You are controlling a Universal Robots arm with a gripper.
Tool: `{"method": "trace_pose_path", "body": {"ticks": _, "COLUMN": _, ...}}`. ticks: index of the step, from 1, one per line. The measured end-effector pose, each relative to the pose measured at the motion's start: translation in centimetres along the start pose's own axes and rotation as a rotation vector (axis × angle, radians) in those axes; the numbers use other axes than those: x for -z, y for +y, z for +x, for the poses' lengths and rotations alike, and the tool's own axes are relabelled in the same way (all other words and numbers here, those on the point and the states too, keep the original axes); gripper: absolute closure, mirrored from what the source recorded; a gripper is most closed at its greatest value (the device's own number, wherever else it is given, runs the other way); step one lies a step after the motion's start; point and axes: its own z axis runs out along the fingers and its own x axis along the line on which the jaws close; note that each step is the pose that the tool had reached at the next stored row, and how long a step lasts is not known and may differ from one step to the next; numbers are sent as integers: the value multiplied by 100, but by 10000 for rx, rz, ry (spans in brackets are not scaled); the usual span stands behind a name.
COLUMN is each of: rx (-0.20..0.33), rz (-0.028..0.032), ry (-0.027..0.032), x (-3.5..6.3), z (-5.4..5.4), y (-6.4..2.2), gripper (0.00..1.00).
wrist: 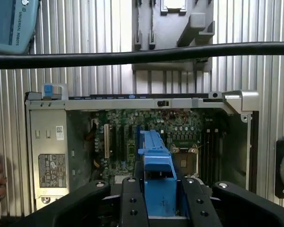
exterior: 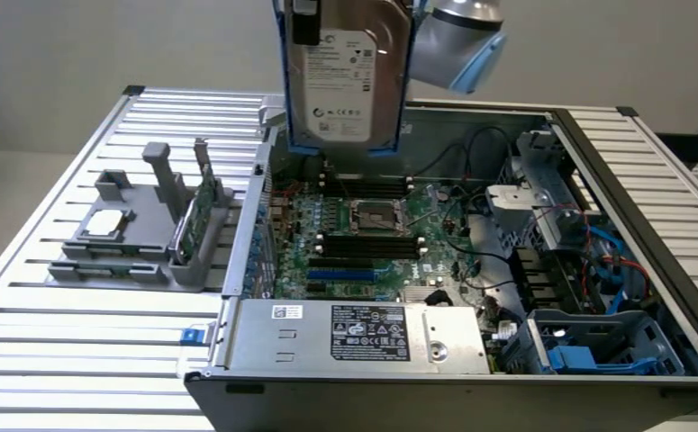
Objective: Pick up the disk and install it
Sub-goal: 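Pick up the disk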
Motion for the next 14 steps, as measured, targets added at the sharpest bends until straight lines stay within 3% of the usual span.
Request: {"method": "trace_pose_path", "body": {"ticks": 14, "rx": 0, "rz": -3, "ry": -3, "x": 40, "z": 260, "y": -607, "gripper": 67}}
